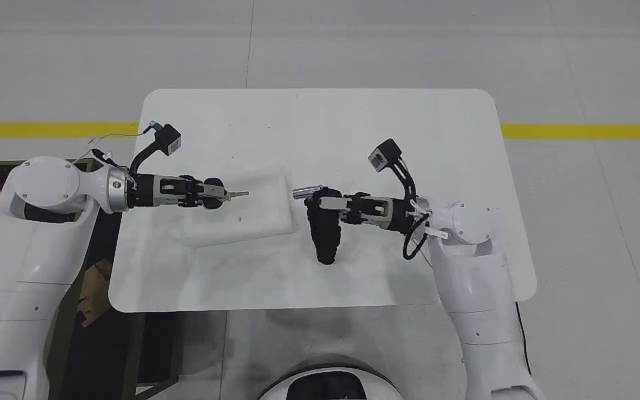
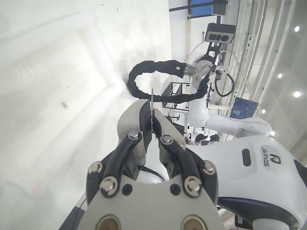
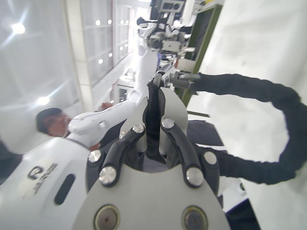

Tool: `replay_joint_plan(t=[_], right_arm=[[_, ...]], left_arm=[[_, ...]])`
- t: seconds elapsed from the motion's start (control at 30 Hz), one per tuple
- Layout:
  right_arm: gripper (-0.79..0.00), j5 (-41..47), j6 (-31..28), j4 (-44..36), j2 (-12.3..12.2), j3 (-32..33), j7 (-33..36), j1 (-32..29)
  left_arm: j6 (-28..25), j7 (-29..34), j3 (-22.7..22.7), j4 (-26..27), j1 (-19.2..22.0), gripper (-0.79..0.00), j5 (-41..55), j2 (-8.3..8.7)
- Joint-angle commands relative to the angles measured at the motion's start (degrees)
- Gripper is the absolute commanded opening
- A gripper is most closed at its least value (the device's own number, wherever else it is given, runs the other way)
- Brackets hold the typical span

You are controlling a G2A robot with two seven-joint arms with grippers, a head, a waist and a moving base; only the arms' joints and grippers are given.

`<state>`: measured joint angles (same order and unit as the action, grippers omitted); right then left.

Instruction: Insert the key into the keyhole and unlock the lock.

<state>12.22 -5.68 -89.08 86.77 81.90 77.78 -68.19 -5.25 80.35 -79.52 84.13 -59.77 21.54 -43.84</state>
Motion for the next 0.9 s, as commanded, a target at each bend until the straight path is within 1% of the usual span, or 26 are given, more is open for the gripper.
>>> replay_joint_plan(t=[0.0, 0.1, 0.13, 0.2, 0.27, 0.37, 0.43, 0.5, 0.57, 0.7, 0.87], right_arm=[[-0.785, -2.3, -0.1, -0.1, -0.1, 0.1, 0.2, 0.1], [-0.785, -2.3, -0.1, -0.1, -0.1, 0.1, 0.2, 0.1], [-0.785, -2.3, -0.1, -0.1, -0.1, 0.1, 0.2, 0.1], [-0.785, 1.0, -0.9, -2.5, 0.0, 0.4, -4.1, -3.8], [-0.785, 0.5, -2.5, -4.0, -0.1, -0.8, -5.6, -5.2], [-0.785, 4.9, -3.9, -2.9, 0.0, -2.5, -6.7, -5.6], [-0.785, 6.4, -4.6, -1.9, 0.0, -3.2, -6.4, -5.2], [-0.785, 7.0, -5.5, -1.2, -0.2, -3.7, -6.5, -4.9], [-0.785, 7.4, -6.8, -1.0, -0.3, -4.2, -6.6, -4.8], [-0.785, 7.1, -8.4, -1.3, -0.7, -4.4, -6.6, -4.8], [-0.785, 5.8, -9.2, -2.5, -1.3, -4.4, -6.9, -5.2]], left_arm=[[0.0, 0.0, 0.0, 0.0, 0.0, -0.785, 0.0, 0.0], [0.0, 0.0, 0.0, 0.0, 0.0, -0.785, 0.0, 0.0], [-0.2, -1.9, -0.3, 1.2, -2.2, -0.785, 1.5, -0.1], [-1.7, -5.4, -1.1, 4.0, -5.1, -0.785, 6.4, -0.5], [-3.5, -5.3, -0.4, 5.1, -6.7, -0.785, 14.0, -1.17], [-7.6, -2.1, 0.8, 4.2, -7.1, -0.785, 23.3, -2.14], [-10.9, 0.8, 1.4, 2.1, -6.7, -0.785, 26.3, -2.65], [-11.7, 3.4, 2.2, 0.4, -5.8, -0.785, 29.1, -3.15], [-12.0, 4.2, 2.9, -0.7, -5.0, -0.785, 28.5, -3.49], [-11.8, 2.4, 3.8, -1.2, -4.4, -0.785, 26.9, -4.13], [-10.9, 0.2, 4.6, 0.3, -4.6, -0.785, 23.6, -4.71]])
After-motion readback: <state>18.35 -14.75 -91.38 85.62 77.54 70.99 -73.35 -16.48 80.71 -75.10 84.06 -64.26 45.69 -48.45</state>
